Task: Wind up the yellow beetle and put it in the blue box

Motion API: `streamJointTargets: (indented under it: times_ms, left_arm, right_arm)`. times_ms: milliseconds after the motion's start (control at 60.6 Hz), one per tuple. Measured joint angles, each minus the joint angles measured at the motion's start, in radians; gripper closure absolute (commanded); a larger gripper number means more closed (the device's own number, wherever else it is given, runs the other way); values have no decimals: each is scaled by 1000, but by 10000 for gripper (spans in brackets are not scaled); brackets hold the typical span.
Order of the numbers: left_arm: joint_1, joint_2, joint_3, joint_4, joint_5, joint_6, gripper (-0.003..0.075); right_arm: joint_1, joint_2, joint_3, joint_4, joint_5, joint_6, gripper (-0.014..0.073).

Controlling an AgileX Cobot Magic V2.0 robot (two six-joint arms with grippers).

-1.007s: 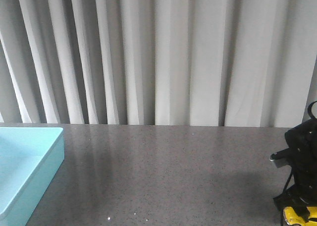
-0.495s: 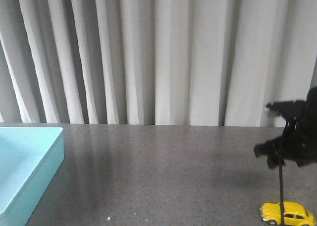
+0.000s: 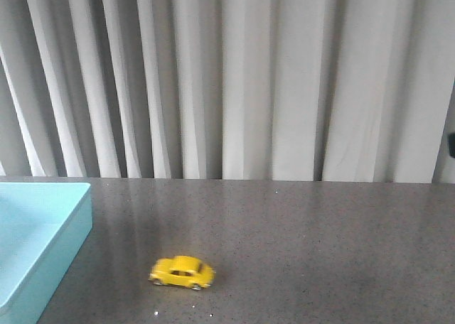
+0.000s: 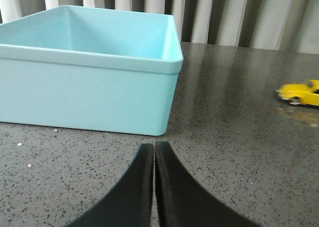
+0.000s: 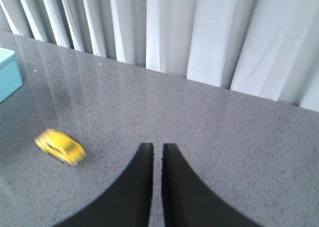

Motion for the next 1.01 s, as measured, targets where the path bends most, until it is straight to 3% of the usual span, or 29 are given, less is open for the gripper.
streamJointTargets:
  times_ms: [215,380,594,1007]
  left_arm:
    - [0,0,0,0,0,0,726]
    - [0,0,0,0,0,0,726]
    - [0,0,0,0,0,0,726]
    - [0,0,0,0,0,0,726]
  right_arm:
    - [0,-348,461,4,-141,-3,601]
    - [0,-486,688,4,-220,-3,601]
    - [0,-529,816,4,-253,-3,601]
    - [0,-529,831,4,-261,-4,601]
